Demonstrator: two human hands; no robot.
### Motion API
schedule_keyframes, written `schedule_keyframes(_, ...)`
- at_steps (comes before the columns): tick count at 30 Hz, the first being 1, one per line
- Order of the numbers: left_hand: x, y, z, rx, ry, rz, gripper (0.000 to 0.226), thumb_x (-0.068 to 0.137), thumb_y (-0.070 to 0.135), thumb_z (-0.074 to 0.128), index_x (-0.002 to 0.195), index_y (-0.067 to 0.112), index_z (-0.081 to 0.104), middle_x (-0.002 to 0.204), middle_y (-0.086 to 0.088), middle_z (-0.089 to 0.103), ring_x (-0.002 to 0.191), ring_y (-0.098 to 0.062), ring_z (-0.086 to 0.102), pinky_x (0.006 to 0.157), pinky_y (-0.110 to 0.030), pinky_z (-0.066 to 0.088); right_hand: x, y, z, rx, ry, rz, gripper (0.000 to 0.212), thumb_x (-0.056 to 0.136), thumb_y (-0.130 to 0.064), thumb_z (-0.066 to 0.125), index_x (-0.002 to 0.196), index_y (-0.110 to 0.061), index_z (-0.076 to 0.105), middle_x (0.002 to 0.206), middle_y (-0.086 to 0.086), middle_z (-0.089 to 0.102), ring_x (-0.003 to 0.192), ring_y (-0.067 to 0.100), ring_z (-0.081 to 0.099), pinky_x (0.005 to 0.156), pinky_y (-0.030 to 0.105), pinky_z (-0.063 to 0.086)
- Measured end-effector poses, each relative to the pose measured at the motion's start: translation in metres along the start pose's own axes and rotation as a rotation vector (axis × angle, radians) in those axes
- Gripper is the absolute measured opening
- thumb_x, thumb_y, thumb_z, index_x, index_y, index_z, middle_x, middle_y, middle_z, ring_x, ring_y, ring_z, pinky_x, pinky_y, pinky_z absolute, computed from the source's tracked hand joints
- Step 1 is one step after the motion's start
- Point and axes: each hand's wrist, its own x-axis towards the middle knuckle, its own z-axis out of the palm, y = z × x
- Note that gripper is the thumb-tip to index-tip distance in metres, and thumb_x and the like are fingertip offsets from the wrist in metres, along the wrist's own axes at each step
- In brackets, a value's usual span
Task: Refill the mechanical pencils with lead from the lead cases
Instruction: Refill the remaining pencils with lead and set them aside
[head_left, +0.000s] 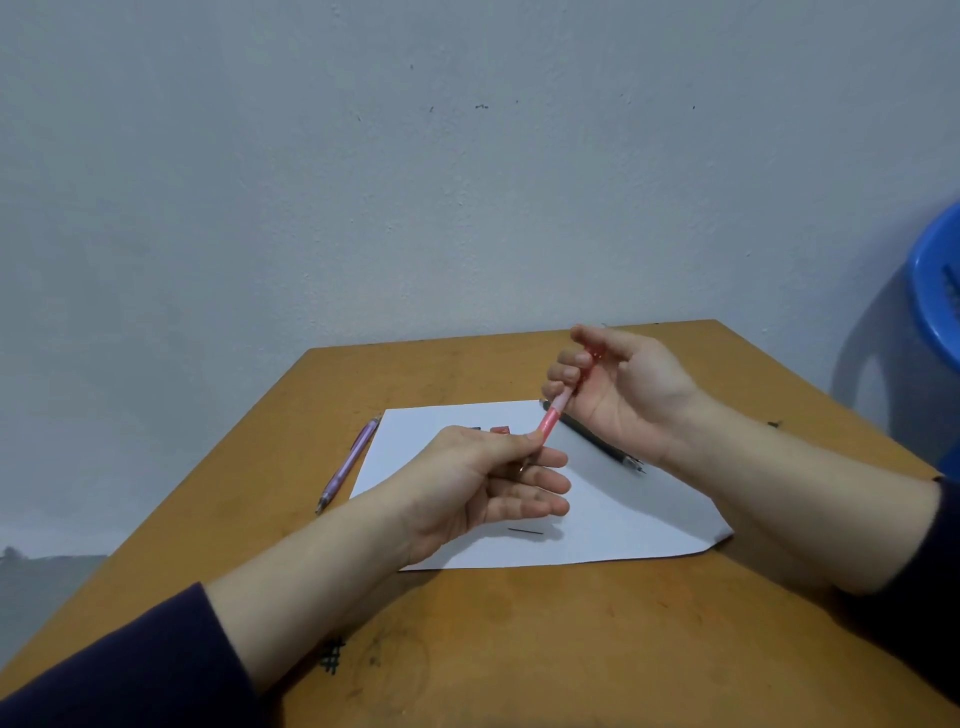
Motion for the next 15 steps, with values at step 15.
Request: schedule_keyframes(15, 0.008, -0.006, -0.005, 0.189, 0.145, 0.221, 0.026, 0.092, 0.022, 0.060, 0.092, -0.002, 0.071, 0.084, -0.018, 0.071, 0.073, -0.024, 0.069, 0.063, -0.024, 0.056, -0.004, -0.005, -0.002, -0.727, 0.014, -0.241, 0.050, 0.085, 0.007, 0.059, 0.132, -0.003, 0.045, 0.071, 0.009, 0.052, 0.058, 0.017, 0.054, 0.055, 0.022, 0.046)
